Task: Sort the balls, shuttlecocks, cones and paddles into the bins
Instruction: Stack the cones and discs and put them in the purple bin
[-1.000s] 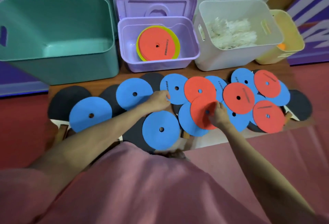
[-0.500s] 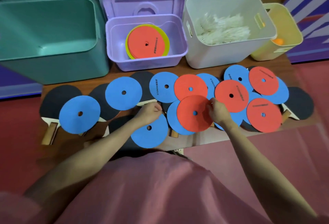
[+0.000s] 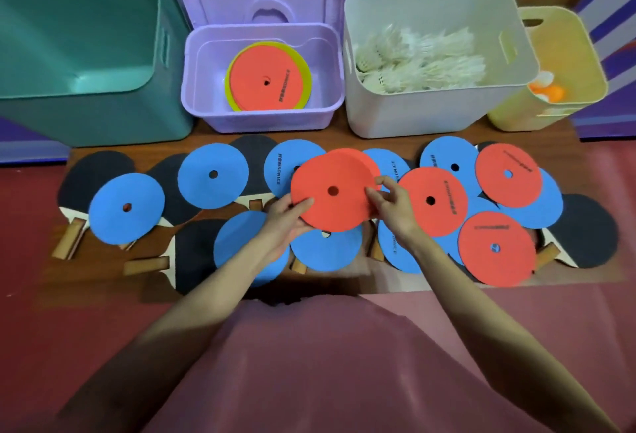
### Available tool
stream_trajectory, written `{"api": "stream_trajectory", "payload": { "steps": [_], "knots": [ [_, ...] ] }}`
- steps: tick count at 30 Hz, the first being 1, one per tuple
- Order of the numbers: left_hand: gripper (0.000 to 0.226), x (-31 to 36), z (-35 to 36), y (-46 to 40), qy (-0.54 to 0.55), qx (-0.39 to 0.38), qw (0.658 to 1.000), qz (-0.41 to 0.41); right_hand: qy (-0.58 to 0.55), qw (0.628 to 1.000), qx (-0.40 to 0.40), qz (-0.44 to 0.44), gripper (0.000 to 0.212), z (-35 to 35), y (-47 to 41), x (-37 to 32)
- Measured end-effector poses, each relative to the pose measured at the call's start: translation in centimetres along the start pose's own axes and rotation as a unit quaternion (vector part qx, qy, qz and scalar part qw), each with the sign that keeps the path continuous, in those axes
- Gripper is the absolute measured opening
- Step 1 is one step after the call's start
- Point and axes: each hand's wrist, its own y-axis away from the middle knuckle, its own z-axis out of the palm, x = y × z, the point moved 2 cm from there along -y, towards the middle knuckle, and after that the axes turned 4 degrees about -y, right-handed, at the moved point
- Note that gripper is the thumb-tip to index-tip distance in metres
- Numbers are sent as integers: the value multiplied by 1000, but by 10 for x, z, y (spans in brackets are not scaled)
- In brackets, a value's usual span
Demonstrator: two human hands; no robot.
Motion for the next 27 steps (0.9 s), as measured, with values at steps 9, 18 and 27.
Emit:
{"api": "stream_trajectory", "payload": {
  "steps": [9,18,27],
  "knots": [
    [28,9,-6,2,-47,164,982,85,325,943,64,-36,36,-7,-60,10],
    [27,18,-15,12,-137,216,953,164,417,904,83,38,54,1,-81,8],
    [22,26,-28,18,-183,247,937,168,274,953,43,-120,33,-40,-48,-26]
  ]
}}
